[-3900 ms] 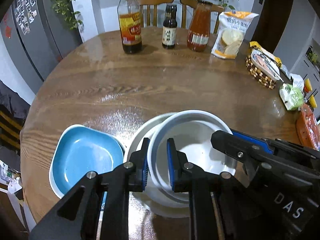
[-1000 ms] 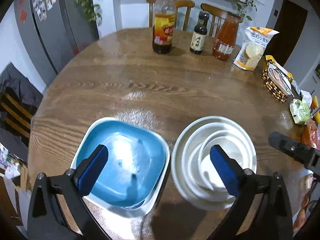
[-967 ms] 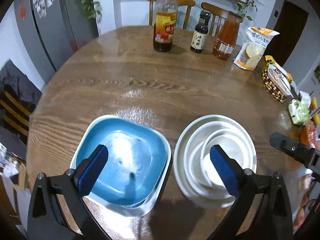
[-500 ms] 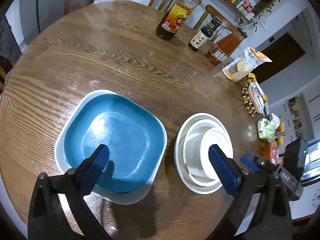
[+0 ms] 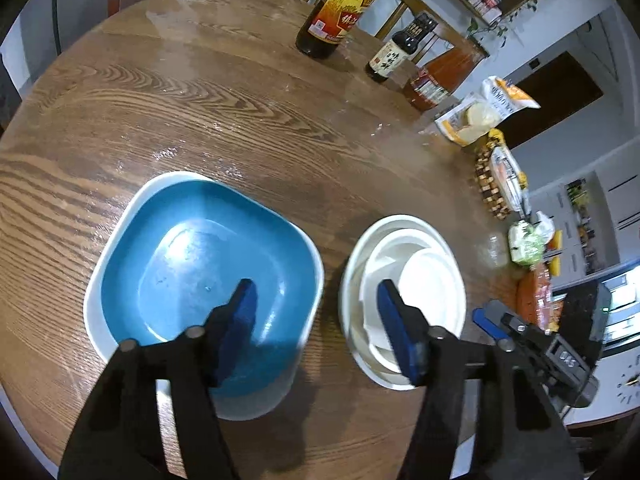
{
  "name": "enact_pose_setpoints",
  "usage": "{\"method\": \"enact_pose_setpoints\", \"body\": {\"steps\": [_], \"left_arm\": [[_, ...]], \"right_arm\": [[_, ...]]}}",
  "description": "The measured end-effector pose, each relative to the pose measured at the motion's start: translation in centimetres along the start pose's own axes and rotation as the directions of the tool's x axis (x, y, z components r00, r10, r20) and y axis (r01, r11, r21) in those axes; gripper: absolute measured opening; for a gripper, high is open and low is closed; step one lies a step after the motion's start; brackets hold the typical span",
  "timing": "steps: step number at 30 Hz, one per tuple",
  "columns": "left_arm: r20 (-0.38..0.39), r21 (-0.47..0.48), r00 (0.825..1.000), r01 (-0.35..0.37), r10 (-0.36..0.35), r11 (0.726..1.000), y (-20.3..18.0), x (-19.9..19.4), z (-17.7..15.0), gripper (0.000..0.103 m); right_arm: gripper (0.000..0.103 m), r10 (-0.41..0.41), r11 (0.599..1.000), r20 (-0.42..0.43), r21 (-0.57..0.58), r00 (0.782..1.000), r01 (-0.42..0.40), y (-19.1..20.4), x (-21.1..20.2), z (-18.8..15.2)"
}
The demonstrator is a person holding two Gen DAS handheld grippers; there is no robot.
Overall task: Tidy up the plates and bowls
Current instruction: 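Withdraw the left gripper and move it to the rim of the bowl stack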
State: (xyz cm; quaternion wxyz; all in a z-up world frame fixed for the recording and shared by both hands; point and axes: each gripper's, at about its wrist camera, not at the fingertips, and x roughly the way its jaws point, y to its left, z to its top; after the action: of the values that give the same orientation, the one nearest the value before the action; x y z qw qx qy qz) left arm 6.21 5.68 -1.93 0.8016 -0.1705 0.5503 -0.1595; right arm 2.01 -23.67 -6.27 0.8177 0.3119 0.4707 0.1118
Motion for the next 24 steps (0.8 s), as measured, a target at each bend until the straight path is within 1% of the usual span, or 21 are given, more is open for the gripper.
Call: {"method": "enact_pose_setpoints", "body": {"steps": [4,6,8,10,12,13,14,20,24], "left_arm": [[-0.017,0.016,1.000,-0.005,0.005,1.000,0.1,0.7,0.3,0.058],[-0.027,0.026,1.000,-0.009,0.010,1.000,0.1,1.1,0.4,0.053],[-0.029,0.042,0.999,-0.033,0.034,0.999,0.0,1.4,0.5,0.051],[-0.031,0.044,0.999,-0.041,0.043,0.998,0.0,1.7,0.6,0.051],[-0.031,0.052,0.998,-0.056,0.058,0.997,0.0,1.8,0.7,0.046],[-0.038,0.052,0.998,-0.048,0.050,0.997,0.0,1.9,0.8,0.046],[-0.043,0.055,0.998,-0.046,0.048,0.997,-0.1,2.0,0.9,0.045],[-0.048,0.096,0.997,-0.060,0.065,0.994,-0.9,2.5,1.1,0.045],[-0.062,0.104,0.996,-0.061,0.067,0.993,-0.9,3.0,1.1,0.045]], "right_arm": [[0.074,-0.005,1.000,0.009,0.010,1.000,0.005,-0.2,0.0,-0.3],[0.074,-0.018,1.000,0.016,0.013,1.000,0.018,-0.2,0.1,-0.4],[0.070,-0.023,1.000,0.022,0.012,1.000,0.023,-0.2,0.0,-0.5],[0.065,-0.048,0.999,0.023,0.006,0.999,0.048,-0.2,0.1,-0.5],[0.060,-0.042,0.999,0.020,0.006,0.999,0.042,-0.2,0.2,-0.5],[0.054,-0.035,0.999,0.016,0.009,0.999,0.035,-0.2,0.4,-0.5],[0.051,-0.035,0.999,0.012,0.012,0.999,0.035,-0.3,0.5,-0.5],[0.042,-0.052,0.998,0.010,0.021,0.999,0.052,-0.4,0.8,-0.4],[0.042,-0.064,0.998,0.001,0.028,0.998,0.064,-0.6,1.1,-0.4]]}}
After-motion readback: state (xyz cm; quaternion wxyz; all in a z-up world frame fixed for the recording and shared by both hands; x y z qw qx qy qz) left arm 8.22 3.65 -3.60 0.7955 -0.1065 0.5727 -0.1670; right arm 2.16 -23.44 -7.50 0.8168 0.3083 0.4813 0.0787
